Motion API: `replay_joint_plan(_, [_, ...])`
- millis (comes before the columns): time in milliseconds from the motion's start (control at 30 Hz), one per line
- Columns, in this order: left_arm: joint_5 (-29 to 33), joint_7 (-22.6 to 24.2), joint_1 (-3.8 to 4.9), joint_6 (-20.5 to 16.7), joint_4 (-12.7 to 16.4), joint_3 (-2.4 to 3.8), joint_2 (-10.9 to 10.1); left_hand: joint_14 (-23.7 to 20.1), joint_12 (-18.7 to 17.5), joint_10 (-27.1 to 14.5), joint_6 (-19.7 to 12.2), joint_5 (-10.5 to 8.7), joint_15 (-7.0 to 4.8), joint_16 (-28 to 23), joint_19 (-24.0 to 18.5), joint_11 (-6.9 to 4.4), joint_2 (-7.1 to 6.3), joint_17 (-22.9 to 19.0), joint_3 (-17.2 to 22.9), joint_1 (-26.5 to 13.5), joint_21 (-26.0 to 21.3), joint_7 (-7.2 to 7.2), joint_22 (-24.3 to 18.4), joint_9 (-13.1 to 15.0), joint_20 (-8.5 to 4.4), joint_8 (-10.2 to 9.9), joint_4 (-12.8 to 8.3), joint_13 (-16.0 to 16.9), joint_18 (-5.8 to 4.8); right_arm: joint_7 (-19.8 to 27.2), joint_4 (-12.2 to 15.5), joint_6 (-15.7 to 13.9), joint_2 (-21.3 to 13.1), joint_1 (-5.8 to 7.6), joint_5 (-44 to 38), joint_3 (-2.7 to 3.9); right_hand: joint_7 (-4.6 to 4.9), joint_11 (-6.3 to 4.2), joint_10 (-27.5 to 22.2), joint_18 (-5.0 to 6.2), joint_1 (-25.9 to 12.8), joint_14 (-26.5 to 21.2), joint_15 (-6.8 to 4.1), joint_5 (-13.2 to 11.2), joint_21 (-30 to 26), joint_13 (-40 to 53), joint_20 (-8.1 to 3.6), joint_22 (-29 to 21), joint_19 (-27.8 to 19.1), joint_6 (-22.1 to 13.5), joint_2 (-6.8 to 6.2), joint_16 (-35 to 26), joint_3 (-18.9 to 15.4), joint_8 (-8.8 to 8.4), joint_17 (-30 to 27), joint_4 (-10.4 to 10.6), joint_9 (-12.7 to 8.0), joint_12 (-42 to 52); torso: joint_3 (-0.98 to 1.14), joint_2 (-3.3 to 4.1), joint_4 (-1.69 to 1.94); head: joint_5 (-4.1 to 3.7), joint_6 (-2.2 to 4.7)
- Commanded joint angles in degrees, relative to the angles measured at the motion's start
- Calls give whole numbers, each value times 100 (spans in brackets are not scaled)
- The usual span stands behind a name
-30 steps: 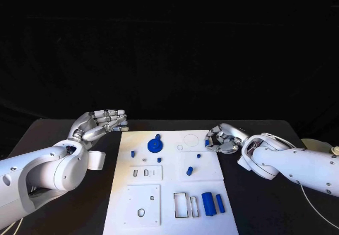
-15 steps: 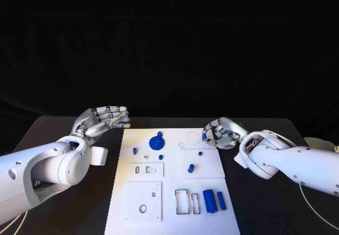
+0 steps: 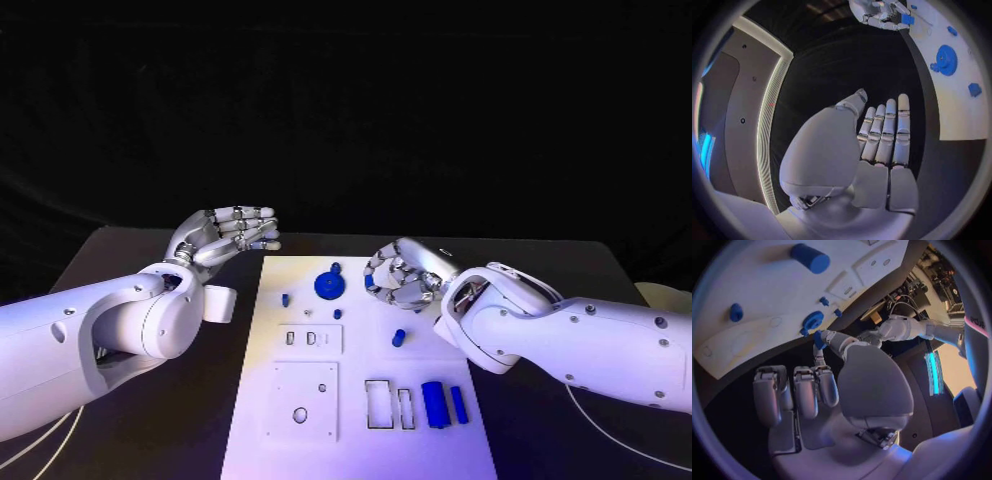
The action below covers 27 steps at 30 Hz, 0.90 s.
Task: Assemble the parts on the task board
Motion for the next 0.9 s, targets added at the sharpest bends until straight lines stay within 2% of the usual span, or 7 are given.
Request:
replay_joint_plan(33, [23,-34,4,93,-18,3,54,37,41,128,35,-12,-22,-17,-69,-17,-5,24,52,-84,72,33,30,11,-5,-7,-19,15,31,-330,2,48,177,-22,-667,-1,-3,-34,26,-71,-25,565,-23,-14,17,808,-54,1211,345,24,16,33,28,88,1361,8,87,-22,-25,-23,14,82,-38])
replay_joint_plan(200, [21,-65,3,98,-57,2,108,93,63,255,67,-12,-47,8,-95,-44,-19,55,110,-126,152,15,74,17,-13,1,-22,14,44,-401,-34,182,482,-71,-894,-14,-9,-38,37,-71,-56,567,-25,-23,18,820,-56,1212,346,26,4,34,22,101,1367,9,96,-12,-16,-21,8,174,-63])
replay_joint_plan(333, [20,-84,3,105,-79,1,137,118,58,277,79,-12,-55,21,-98,-50,-27,68,131,-138,185,9,92,20,-16,4,-25,10,47,-439,-93,303,684,-147,-1015,-36,-12,-41,36,-70,-80,565,-27,-38,13,817,-57,1207,342,26,-5,33,18,109,1362,11,102,-14,-24,-22,17,234,-100])
replay_joint_plan(500, [15,-111,3,116,-95,0,163,173,45,309,101,-13,-72,53,-102,-60,-42,94,170,-161,251,2,128,24,-25,8,-29,3,53,-479,-151,425,856,-288,-1166,-53,-16,-44,35,-69,-121,563,-30,-75,10,815,-60,1206,340,20,-16,30,12,119,1352,16,110,-17,-20,-10,19,175,-60])
replay_joint_plan(633, [11,-127,3,120,-103,0,177,243,32,333,117,-13,-89,100,-104,-67,-54,124,204,-184,313,1,162,27,-35,10,-32,0,57,-497,-201,489,956,-404,-1278,-59,-23,-48,37,-71,-133,564,-32,-89,15,818,-62,1211,345,29,-19,31,12,131,1357,13,117,-15,-19,-15,17,236,-108])
replay_joint_plan(700, [9,-133,3,121,-106,0,181,243,32,333,117,-13,-89,100,-104,-67,-54,124,204,-184,313,1,162,27,-35,10,-32,0,57,-510,-221,515,1002,-454,-1330,-61,-23,-48,37,-71,-133,564,-32,-89,15,818,-62,1211,345,29,-19,31,12,131,1357,13,117,-15,-10,-10,6,249,-119])
replay_joint_plan(900, [7,-145,3,120,-111,-1,186,244,31,340,122,-13,-90,101,-109,-69,-56,126,210,-187,320,-1,166,28,-36,12,-32,0,56,-532,-218,570,1072,-534,-1433,-64,-28,-53,32,-65,-154,562,-36,-103,-2,811,-64,1195,331,33,-32,28,7,142,1343,12,124,-21,-12,-16,2,261,-132])
